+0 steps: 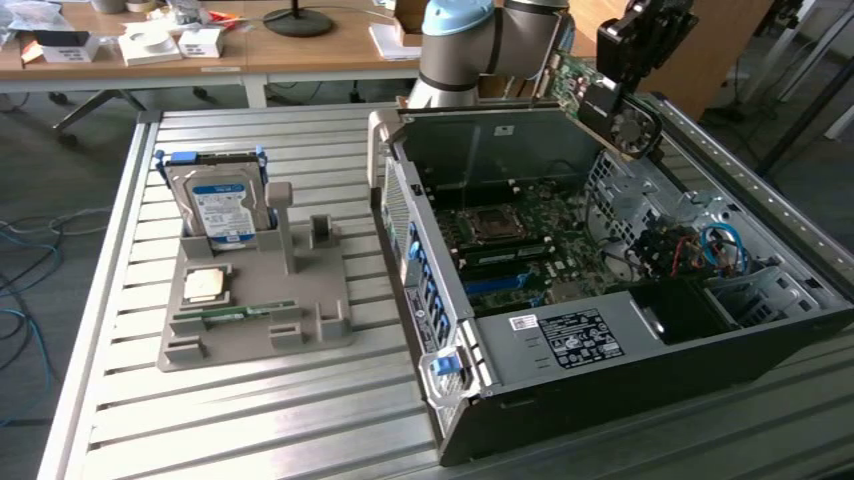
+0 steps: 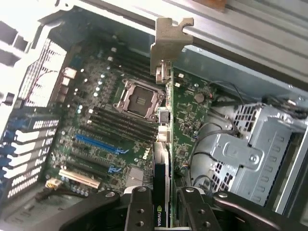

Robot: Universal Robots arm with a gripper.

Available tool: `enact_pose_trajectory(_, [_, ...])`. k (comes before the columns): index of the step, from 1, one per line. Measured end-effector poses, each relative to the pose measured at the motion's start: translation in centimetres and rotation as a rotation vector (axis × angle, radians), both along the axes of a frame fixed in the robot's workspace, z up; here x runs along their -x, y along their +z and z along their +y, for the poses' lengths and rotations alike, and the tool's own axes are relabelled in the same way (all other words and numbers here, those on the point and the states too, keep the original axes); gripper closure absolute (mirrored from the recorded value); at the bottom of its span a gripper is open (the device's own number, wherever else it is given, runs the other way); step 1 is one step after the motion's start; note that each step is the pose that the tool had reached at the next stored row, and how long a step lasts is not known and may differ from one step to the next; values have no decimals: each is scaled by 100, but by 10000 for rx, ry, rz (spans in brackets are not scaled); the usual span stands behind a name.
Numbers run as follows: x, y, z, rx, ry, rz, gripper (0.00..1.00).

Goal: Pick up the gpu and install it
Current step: 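Insert the gpu into the slot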

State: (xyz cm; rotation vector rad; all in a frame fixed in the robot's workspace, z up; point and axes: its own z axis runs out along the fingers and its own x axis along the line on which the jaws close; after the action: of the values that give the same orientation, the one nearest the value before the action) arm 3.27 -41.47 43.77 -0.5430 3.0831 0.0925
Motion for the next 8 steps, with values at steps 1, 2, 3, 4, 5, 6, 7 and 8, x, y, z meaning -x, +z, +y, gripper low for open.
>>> enact_pose_trajectory(1, [0, -1, 0, 3, 164, 0, 73])
enact_pose_trajectory(2, [0, -2, 0, 5, 317, 0, 73])
enact_pose_trajectory(3, [0, -3, 0, 9, 461, 0, 73])
enact_pose_trajectory(4, [0, -4, 0, 13, 596, 0, 73])
enact_pose_trajectory(5, [0, -4, 0, 18, 739, 0, 73])
enact_pose_trajectory(6, [0, -5, 0, 21, 875, 0, 73])
enact_pose_trajectory(7, [0, -6, 0, 24, 1012, 0, 73])
enact_pose_trajectory(8, [0, -7, 0, 26, 1151, 0, 73])
